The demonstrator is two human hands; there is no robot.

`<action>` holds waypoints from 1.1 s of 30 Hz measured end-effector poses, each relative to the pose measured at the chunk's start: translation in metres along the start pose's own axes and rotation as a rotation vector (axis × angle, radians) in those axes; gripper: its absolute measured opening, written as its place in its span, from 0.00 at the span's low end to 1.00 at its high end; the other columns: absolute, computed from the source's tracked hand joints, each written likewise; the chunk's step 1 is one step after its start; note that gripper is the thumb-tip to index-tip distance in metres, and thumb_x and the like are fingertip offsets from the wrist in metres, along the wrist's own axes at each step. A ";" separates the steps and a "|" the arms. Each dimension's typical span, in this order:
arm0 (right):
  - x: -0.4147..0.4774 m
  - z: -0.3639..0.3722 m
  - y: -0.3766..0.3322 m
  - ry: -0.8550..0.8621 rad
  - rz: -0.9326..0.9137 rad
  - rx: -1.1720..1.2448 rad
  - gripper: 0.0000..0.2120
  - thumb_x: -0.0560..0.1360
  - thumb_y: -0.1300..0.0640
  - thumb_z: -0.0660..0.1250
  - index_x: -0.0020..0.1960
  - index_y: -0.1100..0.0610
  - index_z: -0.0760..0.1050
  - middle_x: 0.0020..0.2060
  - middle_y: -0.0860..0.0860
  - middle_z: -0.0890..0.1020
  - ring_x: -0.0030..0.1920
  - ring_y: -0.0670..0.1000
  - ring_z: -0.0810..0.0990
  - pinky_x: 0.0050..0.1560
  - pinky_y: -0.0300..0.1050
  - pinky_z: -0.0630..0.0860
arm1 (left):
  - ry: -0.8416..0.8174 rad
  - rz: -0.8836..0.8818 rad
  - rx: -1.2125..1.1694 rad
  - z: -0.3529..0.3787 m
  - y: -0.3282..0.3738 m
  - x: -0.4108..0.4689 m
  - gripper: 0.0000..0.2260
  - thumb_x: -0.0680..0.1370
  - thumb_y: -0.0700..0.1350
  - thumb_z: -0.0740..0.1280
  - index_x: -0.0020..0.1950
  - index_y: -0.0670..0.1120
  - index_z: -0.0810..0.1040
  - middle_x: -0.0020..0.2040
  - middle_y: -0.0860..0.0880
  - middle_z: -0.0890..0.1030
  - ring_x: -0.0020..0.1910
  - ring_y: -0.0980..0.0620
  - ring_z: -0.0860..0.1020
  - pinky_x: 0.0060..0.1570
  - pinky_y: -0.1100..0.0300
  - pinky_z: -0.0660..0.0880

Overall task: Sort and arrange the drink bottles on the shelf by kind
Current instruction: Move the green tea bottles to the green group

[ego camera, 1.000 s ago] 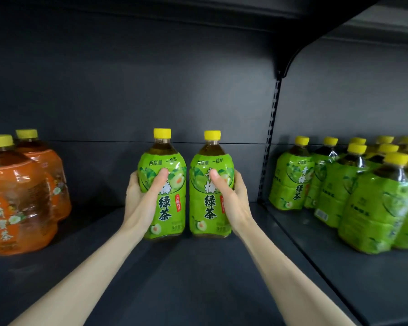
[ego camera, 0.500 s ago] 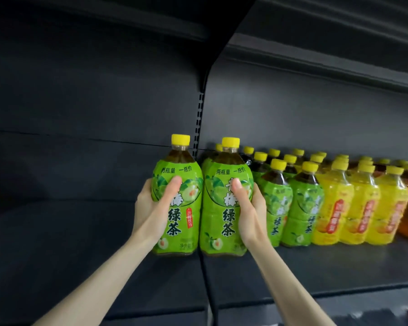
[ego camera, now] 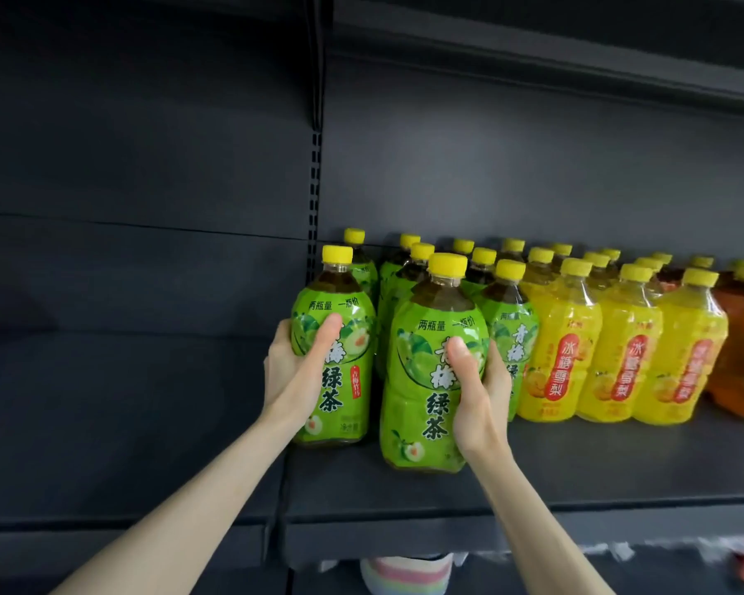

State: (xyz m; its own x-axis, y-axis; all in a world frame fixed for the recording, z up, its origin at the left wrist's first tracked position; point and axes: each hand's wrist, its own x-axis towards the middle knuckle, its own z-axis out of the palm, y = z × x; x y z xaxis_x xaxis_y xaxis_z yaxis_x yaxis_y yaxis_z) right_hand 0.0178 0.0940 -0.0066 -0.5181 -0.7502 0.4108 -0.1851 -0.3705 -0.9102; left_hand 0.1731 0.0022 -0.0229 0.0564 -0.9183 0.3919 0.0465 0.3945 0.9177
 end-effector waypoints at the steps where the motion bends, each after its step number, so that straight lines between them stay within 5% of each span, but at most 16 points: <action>1: 0.000 -0.001 0.003 0.007 0.009 0.013 0.59 0.55 0.28 0.60 0.77 0.59 0.53 0.75 0.54 0.62 0.75 0.51 0.60 0.72 0.50 0.57 | 0.001 0.006 -0.002 0.002 -0.001 0.003 0.26 0.62 0.71 0.64 0.53 0.57 0.73 0.50 0.56 0.81 0.52 0.56 0.79 0.56 0.53 0.74; 5: -0.001 -0.005 0.012 0.023 -0.004 0.050 0.58 0.55 0.29 0.61 0.77 0.59 0.53 0.75 0.54 0.63 0.73 0.48 0.61 0.69 0.45 0.58 | -0.035 0.050 0.022 0.010 -0.009 0.011 0.31 0.63 0.69 0.64 0.59 0.53 0.68 0.50 0.59 0.79 0.50 0.65 0.77 0.52 0.60 0.73; 8: 0.000 -0.006 0.013 0.023 -0.015 0.040 0.54 0.58 0.32 0.63 0.76 0.61 0.56 0.68 0.44 0.69 0.62 0.33 0.65 0.62 0.33 0.61 | -0.043 0.069 0.023 0.022 -0.016 0.017 0.27 0.68 0.66 0.69 0.60 0.54 0.68 0.49 0.61 0.79 0.48 0.70 0.77 0.49 0.65 0.71; 13: 0.001 -0.006 0.018 0.040 -0.026 0.030 0.56 0.55 0.31 0.60 0.76 0.59 0.56 0.59 0.37 0.62 0.62 0.35 0.60 0.60 0.32 0.58 | -0.021 0.070 0.039 0.036 -0.027 0.038 0.30 0.68 0.65 0.64 0.64 0.49 0.70 0.60 0.50 0.76 0.57 0.55 0.75 0.56 0.60 0.69; 16: -0.002 -0.005 0.013 0.055 -0.038 0.019 0.48 0.62 0.38 0.64 0.74 0.64 0.60 0.48 0.30 0.66 0.44 0.20 0.68 0.44 0.14 0.59 | 0.003 0.065 0.060 0.044 -0.034 0.049 0.27 0.73 0.59 0.66 0.69 0.48 0.67 0.65 0.48 0.70 0.61 0.55 0.70 0.57 0.62 0.65; 20: -0.003 -0.005 0.013 0.053 -0.061 0.032 0.36 0.67 0.50 0.62 0.70 0.67 0.64 0.39 0.28 0.66 0.36 0.17 0.68 0.37 0.14 0.63 | -0.019 0.029 0.014 0.050 -0.039 0.063 0.37 0.69 0.66 0.66 0.73 0.48 0.63 0.68 0.48 0.70 0.66 0.52 0.70 0.64 0.59 0.66; 24: -0.002 -0.005 0.017 0.048 -0.048 0.031 0.35 0.67 0.50 0.63 0.70 0.67 0.65 0.35 0.29 0.69 0.37 0.17 0.69 0.38 0.15 0.63 | -0.026 0.004 0.002 0.049 -0.044 0.073 0.30 0.77 0.55 0.65 0.74 0.46 0.60 0.64 0.55 0.71 0.63 0.57 0.71 0.53 0.75 0.65; 28: 0.000 -0.006 0.021 0.033 -0.058 0.034 0.49 0.61 0.36 0.65 0.75 0.61 0.59 0.54 0.29 0.68 0.49 0.19 0.66 0.50 0.17 0.59 | -0.006 -0.006 0.034 0.052 -0.041 0.077 0.29 0.78 0.52 0.64 0.75 0.44 0.59 0.61 0.52 0.72 0.59 0.57 0.70 0.50 0.75 0.64; 30: 0.001 -0.007 0.024 0.012 -0.041 0.021 0.56 0.55 0.30 0.59 0.77 0.58 0.56 0.67 0.40 0.65 0.62 0.32 0.60 0.61 0.31 0.57 | -0.012 -0.029 0.066 0.049 -0.040 0.078 0.31 0.76 0.55 0.65 0.75 0.45 0.60 0.65 0.49 0.74 0.62 0.53 0.72 0.57 0.67 0.66; 33: -0.002 -0.007 0.022 0.023 -0.036 0.010 0.57 0.55 0.29 0.58 0.77 0.58 0.54 0.74 0.50 0.63 0.64 0.38 0.58 0.63 0.38 0.55 | -0.023 -0.069 0.137 0.043 -0.034 0.072 0.35 0.74 0.60 0.66 0.75 0.47 0.60 0.68 0.46 0.72 0.67 0.47 0.70 0.65 0.54 0.67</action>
State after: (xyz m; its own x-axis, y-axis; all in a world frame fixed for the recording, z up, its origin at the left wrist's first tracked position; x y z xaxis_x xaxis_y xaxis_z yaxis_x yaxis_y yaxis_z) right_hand 0.0092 0.0907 -0.0281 -0.5302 -0.7239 0.4414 -0.1956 -0.4022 -0.8944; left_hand 0.1330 -0.0787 -0.0228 0.0349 -0.9443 0.3271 -0.0870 0.3232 0.9423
